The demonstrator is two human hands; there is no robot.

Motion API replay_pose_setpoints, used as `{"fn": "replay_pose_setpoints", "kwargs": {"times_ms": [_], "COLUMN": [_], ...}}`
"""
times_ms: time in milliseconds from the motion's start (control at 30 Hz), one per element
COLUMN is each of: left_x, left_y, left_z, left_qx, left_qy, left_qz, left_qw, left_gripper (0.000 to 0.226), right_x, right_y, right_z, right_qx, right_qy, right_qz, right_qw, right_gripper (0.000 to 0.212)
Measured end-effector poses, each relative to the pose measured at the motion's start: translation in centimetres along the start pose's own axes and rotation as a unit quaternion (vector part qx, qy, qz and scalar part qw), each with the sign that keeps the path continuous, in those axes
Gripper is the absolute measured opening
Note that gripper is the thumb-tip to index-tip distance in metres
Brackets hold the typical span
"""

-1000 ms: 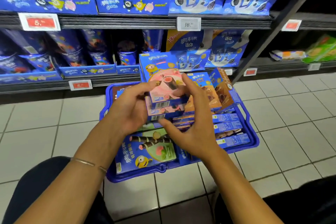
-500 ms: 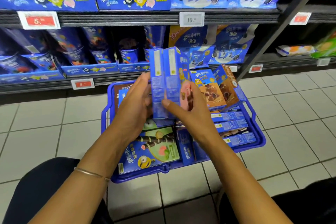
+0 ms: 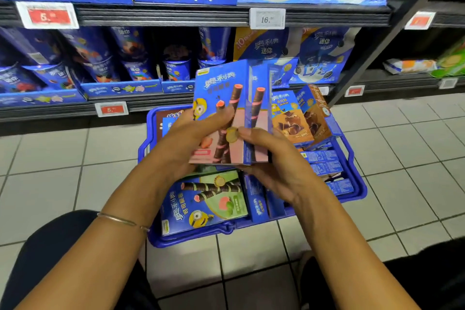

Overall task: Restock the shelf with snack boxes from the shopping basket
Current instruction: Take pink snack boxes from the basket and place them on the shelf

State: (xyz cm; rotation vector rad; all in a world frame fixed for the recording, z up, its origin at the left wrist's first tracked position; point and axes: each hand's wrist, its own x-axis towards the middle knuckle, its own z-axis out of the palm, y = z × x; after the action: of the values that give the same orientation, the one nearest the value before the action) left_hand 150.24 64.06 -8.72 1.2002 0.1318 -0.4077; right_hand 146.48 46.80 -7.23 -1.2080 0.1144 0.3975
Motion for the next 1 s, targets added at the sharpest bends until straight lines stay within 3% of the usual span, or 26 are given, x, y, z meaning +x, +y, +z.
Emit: {"fn": "replay_pose_setpoints", "kwargs": {"times_ms": [133,200,267,367,433,467,600,667,767,867,1000], "left_x": [-0.3,-0.4,-0.5,-0.5,-0.5,-0.6,-0.9,-1.0,-1.0,-1.0,-1.1], "left_y": [-0.8,-1.3,-1.5,-1.3,-1.3,-1.4,-2.1,-2.3,-2.6,-3.0,-3.3], "left_z": [-0.3,-0.4,-0.6,-1.2,-1.3,-1.3,-1.7,-1.7,-1.5,-1.3,-0.9], "left_qx": [-0.128,-0.135,-0.138,-0.148,-0.147,-0.148,-0.208,-0.231,-0.230,-0.204,-0.170], "left_qy": [-0.059,-0.041,-0.023,0.012,0.010,0.002,0.011,0.014,0.036,0.051,0.047], "left_qz": [-0.049,-0.031,-0.028,-0.034,-0.027,-0.022,-0.020,-0.023,-0.025,-0.017,-0.008], "left_qw": [0.989,0.990,0.990,0.988,0.989,0.989,0.978,0.973,0.972,0.977,0.984], "left_gripper": [0.029,0.023,0.024,0.023,0.024,0.026,0.031,0.033,0.027,0.021,0.017], "right_x": [0.4,0.3,0.0,-1.2,-2.0,-2.2,-2.9,-3.1,-3.8,-4.2,-4.1], "right_y": [-0.8,-1.5,-1.8,-0.9,0.4,1.1,1.4,0.9,-0.7,-2.6,-4.1], "right_z": [-0.7,-1.7,-3.3,-5.3,-5.6,-5.6,-5.3,-5.6,-6.0,-6.5,-6.4], "right_qx": [-0.134,-0.203,-0.249,-0.418,-0.508,-0.525,-0.566,-0.574,-0.531,-0.466,-0.376], "right_qy": [-0.008,0.025,0.107,0.164,0.120,0.093,0.083,0.105,0.165,0.238,0.322], "right_qz": [0.012,0.018,0.023,0.061,0.126,0.135,0.058,0.048,0.029,-0.037,-0.114], "right_qw": [0.991,0.979,0.962,0.892,0.843,0.835,0.818,0.811,0.831,0.851,0.861], "right_gripper": [0.041,0.056,0.061,0.051,0.044,0.039,0.016,0.015,0.020,0.031,0.029]}}
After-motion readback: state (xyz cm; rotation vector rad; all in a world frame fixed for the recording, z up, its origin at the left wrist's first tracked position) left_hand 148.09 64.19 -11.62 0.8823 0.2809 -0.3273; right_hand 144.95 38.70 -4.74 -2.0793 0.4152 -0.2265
